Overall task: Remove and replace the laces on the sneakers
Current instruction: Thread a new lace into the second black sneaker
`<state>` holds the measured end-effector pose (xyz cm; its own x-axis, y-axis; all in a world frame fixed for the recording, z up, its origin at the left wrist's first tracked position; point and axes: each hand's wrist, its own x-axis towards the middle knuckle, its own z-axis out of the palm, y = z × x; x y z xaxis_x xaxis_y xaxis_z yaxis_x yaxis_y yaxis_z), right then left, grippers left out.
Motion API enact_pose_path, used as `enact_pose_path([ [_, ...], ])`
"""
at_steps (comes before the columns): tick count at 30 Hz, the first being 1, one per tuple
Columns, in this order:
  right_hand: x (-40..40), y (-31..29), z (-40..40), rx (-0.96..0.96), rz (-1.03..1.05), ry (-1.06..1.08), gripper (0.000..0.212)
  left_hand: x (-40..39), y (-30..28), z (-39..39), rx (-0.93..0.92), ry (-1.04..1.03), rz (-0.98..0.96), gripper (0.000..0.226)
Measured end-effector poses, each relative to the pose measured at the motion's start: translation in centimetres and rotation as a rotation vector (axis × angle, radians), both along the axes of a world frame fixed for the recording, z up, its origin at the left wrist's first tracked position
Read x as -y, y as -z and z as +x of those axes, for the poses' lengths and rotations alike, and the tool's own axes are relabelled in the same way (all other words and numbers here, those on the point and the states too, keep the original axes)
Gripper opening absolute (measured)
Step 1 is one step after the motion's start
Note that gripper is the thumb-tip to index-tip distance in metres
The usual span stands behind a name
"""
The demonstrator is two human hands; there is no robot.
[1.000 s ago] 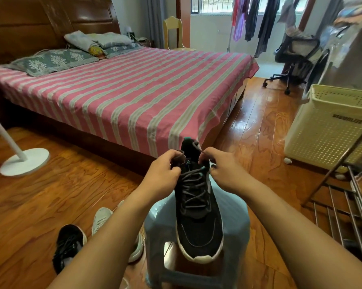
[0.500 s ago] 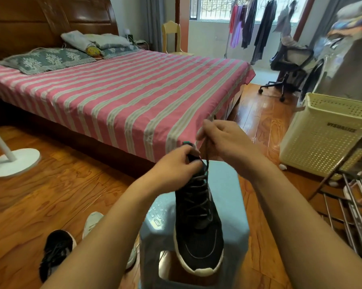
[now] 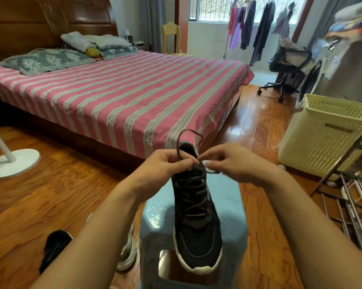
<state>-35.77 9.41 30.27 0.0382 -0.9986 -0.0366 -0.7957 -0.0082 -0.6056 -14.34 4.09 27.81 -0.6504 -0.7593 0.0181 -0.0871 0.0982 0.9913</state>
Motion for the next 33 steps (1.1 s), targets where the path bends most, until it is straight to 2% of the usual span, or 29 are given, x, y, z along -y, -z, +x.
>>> enact_pose_path([
  [1, -0.5, 0.3, 0.4, 0.122, 0.088, -0.030, 0.014, 0.1, 0.1, 0.2, 0.008, 0.021, -0.012, 0.014],
  [2, -0.9, 0.7, 0.8, 0.219, 0.103, -0.023, 0.008, 0.0, 0.1, 0.2, 0.039, 0.014, -0.064, 0.015],
  [3, -1.2, 0.9, 1.3, 0.290, 0.086, -0.001, 0.011, 0.0, 0.3, 0.1, 0.085, -0.039, -0.171, 0.017],
  [4, -1.2, 1.1, 1.5, 0.318, 0.076, 0.014, 0.025, -0.3, 0.6, -0.2, 0.113, -0.129, -0.298, 0.020],
  [6, -1.1, 1.0, 2.0, 0.323, 0.113, 0.040, 0.052, -1.1, 1.2, -1.1, 0.052, -0.305, -0.488, 0.023],
  [7, -0.9, 0.9, 2.4, 0.340, 0.132, 0.083, 0.060, -1.7, 1.4, -1.5, -0.001, -0.340, -0.536, 0.019],
  [9, -0.6, 0.7, 2.8, 0.497, 0.155, 0.197, 0.061, -2.3, 2.0, -2.3, -0.049, -0.335, -0.577, 0.012],
  [11, -0.3, 1.2, 3.0, 0.783, 0.129, 0.195, 0.047, -2.5, 2.2, -2.3, -0.032, -0.291, -0.546, 0.011],
  [14, -0.6, 1.2, 2.5, 1.198, 0.044, 0.195, 0.028, -2.5, 1.9, -1.2, -0.063, -0.239, -0.354, 0.007],
  [17, -1.1, 1.1, 2.0, 1.378, 0.045, 0.143, 0.029, -2.5, 1.8, -0.6, -0.170, -0.255, -0.102, 0.021],
  [20, -1.6, 0.7, 2.4, 1.393, 0.051, 0.111, 0.029, -2.4, 1.7, -1.1, -0.268, -0.260, 0.075, 0.046],
  [23, -1.3, 0.4, 2.7, 1.412, -0.069, 0.305, 0.017, -2.4, 1.4, -1.5, -0.321, -0.274, 0.129, 0.058],
  [24, -1.2, 0.7, 2.4, 1.490, -0.069, 0.401, 0.020, -2.5, 1.3, -1.3, -0.391, -0.311, 0.203, 0.060],
  [26, -1.3, 1.7, 1.1, 1.597, -0.017, 0.597, 0.024, -2.5, 1.5, -0.7, -0.557, -0.446, 0.470, 0.057],
  [28, -1.9, 3.0, 0.1, 1.563, 0.076, 0.760, 0.022, -2.3, 1.9, -0.2, -0.671, -0.582, 0.712, 0.056],
  [29, -2.1, 3.5, 0.1, 1.516, 0.118, 0.806, 0.020, -2.2, 2.0, 0.0, -0.683, -0.610, 0.754, 0.055],
  [31, -2.3, 3.9, 0.3, 1.413, 0.139, 0.829, 0.018, -1.9, 1.5, -0.4, -0.604, -0.600, 0.665, 0.051],
  [33, -2.3, 3.0, 0.9, 1.348, -0.008, 0.755, 0.019, -1.8, 0.5, -1.4, -0.246, -0.522, 0.306, 0.036],
])
